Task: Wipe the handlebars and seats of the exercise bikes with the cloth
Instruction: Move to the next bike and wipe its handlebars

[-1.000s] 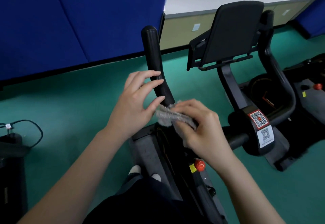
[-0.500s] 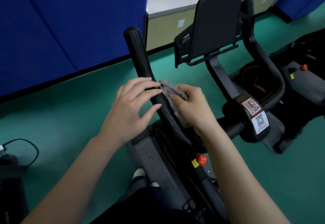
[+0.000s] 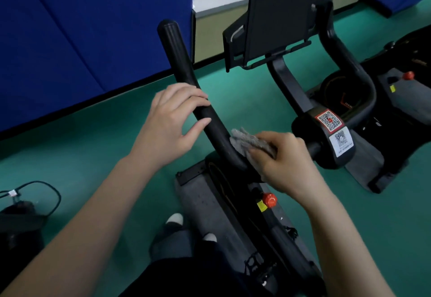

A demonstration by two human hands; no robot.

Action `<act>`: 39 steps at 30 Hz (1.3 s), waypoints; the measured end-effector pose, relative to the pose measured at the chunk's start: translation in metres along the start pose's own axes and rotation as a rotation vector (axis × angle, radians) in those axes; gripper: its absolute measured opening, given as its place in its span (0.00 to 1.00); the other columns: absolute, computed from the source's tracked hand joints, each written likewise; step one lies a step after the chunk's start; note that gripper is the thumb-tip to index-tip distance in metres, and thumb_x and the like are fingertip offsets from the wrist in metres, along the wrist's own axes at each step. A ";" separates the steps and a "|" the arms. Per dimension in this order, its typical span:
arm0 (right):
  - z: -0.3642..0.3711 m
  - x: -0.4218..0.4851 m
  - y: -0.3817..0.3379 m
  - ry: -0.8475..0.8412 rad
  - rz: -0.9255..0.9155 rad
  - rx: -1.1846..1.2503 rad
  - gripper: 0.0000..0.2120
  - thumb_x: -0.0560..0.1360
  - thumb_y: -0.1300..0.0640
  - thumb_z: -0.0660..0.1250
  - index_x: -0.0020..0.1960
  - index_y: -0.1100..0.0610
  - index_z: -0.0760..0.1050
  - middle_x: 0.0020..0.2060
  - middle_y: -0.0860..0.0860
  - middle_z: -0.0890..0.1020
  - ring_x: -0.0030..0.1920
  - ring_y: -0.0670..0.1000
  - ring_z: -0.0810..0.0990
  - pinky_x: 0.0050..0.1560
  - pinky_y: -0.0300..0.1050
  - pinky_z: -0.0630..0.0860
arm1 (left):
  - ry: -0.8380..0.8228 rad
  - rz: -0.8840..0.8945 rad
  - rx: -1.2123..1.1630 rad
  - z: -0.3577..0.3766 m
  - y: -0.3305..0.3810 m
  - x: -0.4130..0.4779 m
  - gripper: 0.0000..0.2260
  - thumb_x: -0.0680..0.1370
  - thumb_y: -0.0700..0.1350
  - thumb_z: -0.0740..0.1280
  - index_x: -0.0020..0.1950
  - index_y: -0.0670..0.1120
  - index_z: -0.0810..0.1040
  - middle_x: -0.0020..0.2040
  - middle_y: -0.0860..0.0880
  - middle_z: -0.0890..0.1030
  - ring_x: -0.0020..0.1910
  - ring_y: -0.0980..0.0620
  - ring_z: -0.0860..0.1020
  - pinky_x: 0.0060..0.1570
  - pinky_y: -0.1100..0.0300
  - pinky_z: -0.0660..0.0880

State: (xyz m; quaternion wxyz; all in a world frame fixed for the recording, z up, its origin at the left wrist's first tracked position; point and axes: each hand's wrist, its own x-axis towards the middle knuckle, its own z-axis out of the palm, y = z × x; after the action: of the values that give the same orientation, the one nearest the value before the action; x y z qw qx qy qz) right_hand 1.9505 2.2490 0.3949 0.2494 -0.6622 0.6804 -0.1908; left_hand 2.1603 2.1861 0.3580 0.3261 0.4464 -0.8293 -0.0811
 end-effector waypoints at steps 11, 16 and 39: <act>0.083 -0.019 -0.069 0.955 0.128 0.252 0.09 0.69 0.72 0.67 0.49 0.64 0.79 0.44 0.55 0.78 0.46 0.47 0.76 0.52 0.34 0.71 | -0.045 0.198 -0.096 -0.003 -0.026 0.020 0.12 0.75 0.51 0.68 0.50 0.43 0.78 0.50 0.48 0.77 0.56 0.49 0.73 0.68 0.54 0.58; 0.118 -0.005 -0.089 1.091 0.165 0.140 0.16 0.65 0.79 0.66 0.49 0.67 0.80 0.46 0.56 0.77 0.48 0.55 0.77 0.59 0.37 0.70 | -0.075 0.251 -0.149 -0.004 -0.037 0.023 0.13 0.75 0.50 0.67 0.52 0.42 0.79 0.51 0.46 0.78 0.57 0.48 0.72 0.67 0.57 0.57; 0.149 -0.021 -0.082 1.496 0.406 0.073 0.09 0.70 0.78 0.64 0.48 0.71 0.77 0.46 0.62 0.77 0.51 0.53 0.76 0.58 0.42 0.73 | -0.088 0.300 -0.138 -0.004 -0.043 0.024 0.12 0.76 0.49 0.66 0.53 0.42 0.77 0.52 0.45 0.76 0.57 0.46 0.69 0.65 0.54 0.58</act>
State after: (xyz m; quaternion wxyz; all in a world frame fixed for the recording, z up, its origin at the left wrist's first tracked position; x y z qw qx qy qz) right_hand 2.1046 2.2760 0.3250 -0.2247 -0.2109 0.7691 -0.5600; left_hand 2.1825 2.1424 0.3544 0.3280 0.2901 -0.8926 -0.1076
